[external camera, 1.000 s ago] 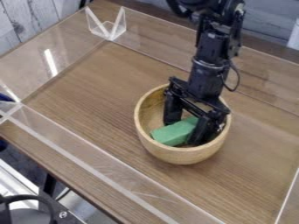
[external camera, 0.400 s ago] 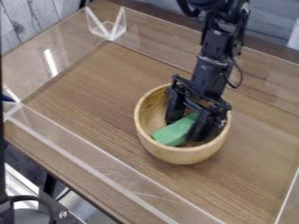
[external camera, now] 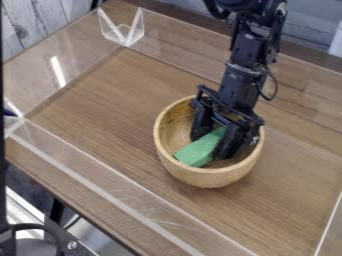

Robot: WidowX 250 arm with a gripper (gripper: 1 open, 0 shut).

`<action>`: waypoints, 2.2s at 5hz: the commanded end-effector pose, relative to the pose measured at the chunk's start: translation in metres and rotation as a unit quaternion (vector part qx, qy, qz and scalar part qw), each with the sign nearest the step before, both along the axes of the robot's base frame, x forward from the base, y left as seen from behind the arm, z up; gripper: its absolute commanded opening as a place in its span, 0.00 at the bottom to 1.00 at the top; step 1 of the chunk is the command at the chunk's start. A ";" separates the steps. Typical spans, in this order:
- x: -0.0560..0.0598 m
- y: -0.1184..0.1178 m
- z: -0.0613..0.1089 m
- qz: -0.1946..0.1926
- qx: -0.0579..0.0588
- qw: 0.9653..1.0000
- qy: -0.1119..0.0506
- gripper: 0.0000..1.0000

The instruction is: Remove the green block from inside the brown bowl and put it on the table

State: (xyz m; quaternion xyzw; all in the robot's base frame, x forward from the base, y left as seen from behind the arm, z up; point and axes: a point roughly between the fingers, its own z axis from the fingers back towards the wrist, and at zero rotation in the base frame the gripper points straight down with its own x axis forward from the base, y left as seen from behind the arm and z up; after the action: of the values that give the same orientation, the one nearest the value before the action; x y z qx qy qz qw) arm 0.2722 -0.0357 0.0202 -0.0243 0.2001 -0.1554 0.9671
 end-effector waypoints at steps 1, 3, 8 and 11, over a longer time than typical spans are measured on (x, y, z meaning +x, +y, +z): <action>0.005 -0.002 -0.002 -0.032 -0.012 0.999 -0.034 0.00; 0.005 -0.005 0.005 -0.036 -0.007 0.998 -0.043 0.00; 0.000 -0.016 0.022 -0.023 0.019 0.999 -0.032 0.00; 0.001 -0.029 0.050 -0.027 0.029 0.998 -0.052 0.00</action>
State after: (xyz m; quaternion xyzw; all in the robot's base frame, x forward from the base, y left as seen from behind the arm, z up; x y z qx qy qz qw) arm 0.2619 -0.0594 0.0479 0.0173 0.1997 -0.1698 0.9649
